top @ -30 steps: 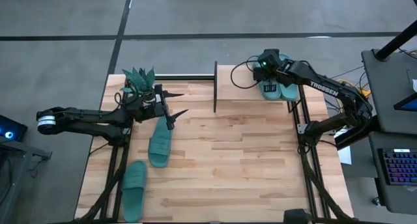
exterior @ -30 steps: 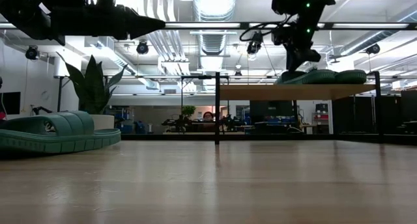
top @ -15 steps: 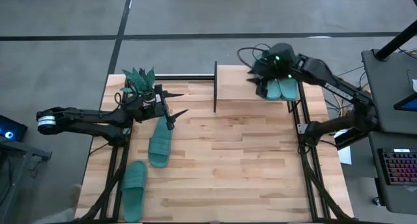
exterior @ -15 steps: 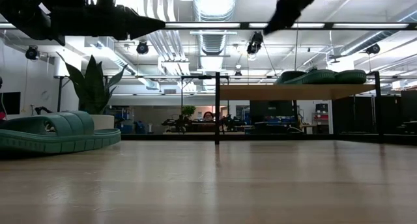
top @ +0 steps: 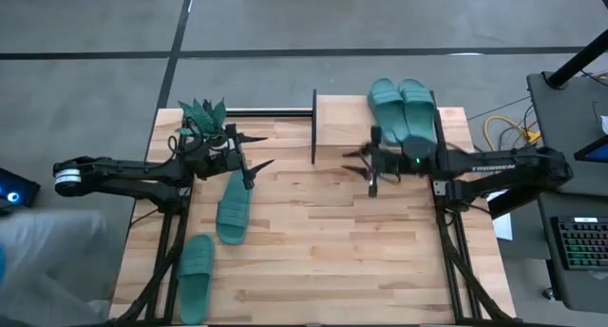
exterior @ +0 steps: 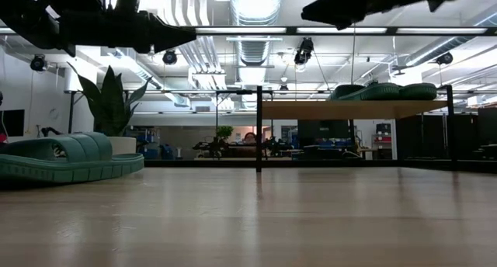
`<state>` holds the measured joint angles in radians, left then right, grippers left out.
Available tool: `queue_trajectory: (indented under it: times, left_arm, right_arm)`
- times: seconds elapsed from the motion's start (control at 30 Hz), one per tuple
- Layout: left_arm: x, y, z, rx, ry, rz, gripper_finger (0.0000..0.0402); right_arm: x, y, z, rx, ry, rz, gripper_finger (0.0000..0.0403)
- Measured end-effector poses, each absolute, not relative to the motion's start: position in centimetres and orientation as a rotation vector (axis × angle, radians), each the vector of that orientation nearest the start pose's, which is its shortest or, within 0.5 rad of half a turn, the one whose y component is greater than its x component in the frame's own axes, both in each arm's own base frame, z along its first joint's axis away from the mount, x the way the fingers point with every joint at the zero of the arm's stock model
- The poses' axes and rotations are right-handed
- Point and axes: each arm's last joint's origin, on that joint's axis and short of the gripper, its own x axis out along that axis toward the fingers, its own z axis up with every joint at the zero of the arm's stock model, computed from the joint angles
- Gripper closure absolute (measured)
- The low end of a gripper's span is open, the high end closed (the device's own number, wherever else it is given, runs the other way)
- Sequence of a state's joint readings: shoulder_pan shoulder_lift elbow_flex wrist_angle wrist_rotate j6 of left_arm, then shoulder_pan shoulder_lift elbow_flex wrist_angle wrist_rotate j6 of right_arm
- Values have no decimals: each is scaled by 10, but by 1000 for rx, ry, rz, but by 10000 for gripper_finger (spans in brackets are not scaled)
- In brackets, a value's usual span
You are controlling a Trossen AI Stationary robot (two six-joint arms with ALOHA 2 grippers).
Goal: Pick and place slides into the shelf
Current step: Put the top green slipper on the shelf
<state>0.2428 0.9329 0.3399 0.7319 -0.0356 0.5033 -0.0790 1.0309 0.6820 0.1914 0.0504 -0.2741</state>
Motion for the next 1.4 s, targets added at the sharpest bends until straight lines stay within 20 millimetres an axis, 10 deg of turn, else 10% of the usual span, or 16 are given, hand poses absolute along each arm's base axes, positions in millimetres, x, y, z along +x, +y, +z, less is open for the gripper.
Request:
queue_trajectory:
  times: [0.33, 0.9, 1.4]
  left_arm:
    - [191, 48, 241, 371, -51, 281, 114]
    - [197, 46, 254, -31, 667, 137, 114]
    - [189, 35, 208, -411, 1176, -129, 114]
  right_arm:
    - [229, 10, 236, -437, 73, -59, 282]
    - [237, 11, 232, -519, 102, -49, 282]
    - [237, 10, 231, -543, 104, -49, 282]
